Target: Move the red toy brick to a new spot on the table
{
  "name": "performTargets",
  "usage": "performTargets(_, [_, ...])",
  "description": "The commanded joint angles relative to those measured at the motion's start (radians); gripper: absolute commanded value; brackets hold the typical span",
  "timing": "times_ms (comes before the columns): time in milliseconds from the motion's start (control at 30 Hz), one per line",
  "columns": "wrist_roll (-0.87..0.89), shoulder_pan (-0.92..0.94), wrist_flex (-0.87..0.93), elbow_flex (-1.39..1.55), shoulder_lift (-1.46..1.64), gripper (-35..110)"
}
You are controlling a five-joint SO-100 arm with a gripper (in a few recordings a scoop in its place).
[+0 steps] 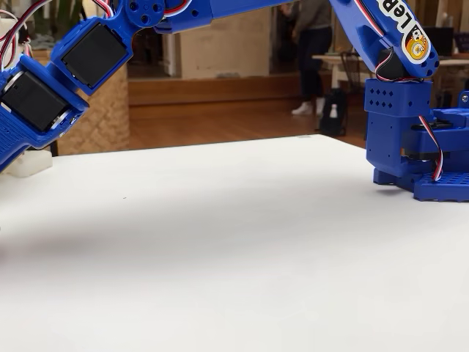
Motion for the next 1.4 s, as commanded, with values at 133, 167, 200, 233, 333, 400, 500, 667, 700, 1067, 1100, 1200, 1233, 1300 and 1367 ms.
performTargets(133, [-0.011,0.026,-0.008,-0.103,0.044,29])
performTargets(167, [-0.009,0.028,0.002,-0.101,0.048,30])
performTargets(200, [-0.008,0.028,0.006,-0.098,0.052,31])
performTargets(233, [-0.008,0.029,0.008,-0.091,0.060,32])
performTargets(333, [-0.005,0.032,0.000,-0.051,0.109,34])
performTargets(400, [-0.002,0.038,-0.005,-0.020,0.161,34])
performTargets(500, [0.017,0.066,0.012,0.031,0.275,34])
performTargets(667, [0.040,0.152,0.115,0.318,0.591,30])
performTargets(700, [0.031,0.172,0.130,0.408,0.667,30])
performTargets(1067, [-0.230,0.232,0.193,1.606,1.497,12])
performTargets(1100, [-0.232,0.227,0.199,1.671,1.549,10])
performTargets(1200, [-0.232,0.224,0.219,1.842,1.713,4])
performTargets(1233, [-0.235,0.227,0.224,1.907,1.790,2])
performTargets(1300, [-0.242,0.230,0.261,2.028,1.970,0])
performTargets(1367, [-0.249,0.238,0.333,2.123,2.135,0])
